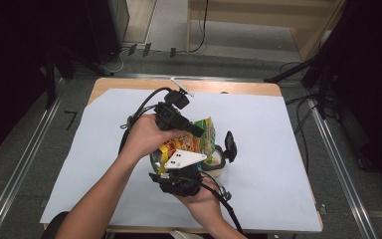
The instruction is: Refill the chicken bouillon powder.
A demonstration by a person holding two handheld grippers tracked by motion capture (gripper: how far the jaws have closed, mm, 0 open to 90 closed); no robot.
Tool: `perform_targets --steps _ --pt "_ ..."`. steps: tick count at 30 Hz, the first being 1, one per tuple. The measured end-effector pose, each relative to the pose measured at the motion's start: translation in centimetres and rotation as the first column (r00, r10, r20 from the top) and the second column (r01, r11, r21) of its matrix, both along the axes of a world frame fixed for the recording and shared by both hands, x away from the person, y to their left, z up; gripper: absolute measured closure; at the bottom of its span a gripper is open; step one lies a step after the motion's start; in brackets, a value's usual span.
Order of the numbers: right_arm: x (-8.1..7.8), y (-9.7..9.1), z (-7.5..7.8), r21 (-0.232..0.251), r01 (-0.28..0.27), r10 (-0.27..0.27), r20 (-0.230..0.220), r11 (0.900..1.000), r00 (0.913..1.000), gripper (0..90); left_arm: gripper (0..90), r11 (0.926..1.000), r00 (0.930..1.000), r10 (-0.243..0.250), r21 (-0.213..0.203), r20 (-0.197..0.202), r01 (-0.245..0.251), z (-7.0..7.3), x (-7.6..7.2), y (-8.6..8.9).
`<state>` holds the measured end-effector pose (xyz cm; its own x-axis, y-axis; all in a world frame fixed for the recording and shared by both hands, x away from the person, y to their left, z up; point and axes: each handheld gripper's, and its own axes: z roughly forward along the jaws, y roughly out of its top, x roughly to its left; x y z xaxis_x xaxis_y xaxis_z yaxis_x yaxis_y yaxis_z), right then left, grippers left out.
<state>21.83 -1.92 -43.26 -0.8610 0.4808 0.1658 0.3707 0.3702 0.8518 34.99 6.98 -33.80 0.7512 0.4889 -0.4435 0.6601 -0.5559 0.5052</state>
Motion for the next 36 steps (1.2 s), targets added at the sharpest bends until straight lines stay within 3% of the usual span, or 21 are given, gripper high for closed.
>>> perform_targets --steps 36 --pt "-0.1 -0.21 -0.06 0.006 0.011 -0.011 -0.004 0.9999 0.9999 67.7 79.8 0.9999 0.9998 -0.015 0.008 -0.012 0.015 -0.11 0.1 -0.5"
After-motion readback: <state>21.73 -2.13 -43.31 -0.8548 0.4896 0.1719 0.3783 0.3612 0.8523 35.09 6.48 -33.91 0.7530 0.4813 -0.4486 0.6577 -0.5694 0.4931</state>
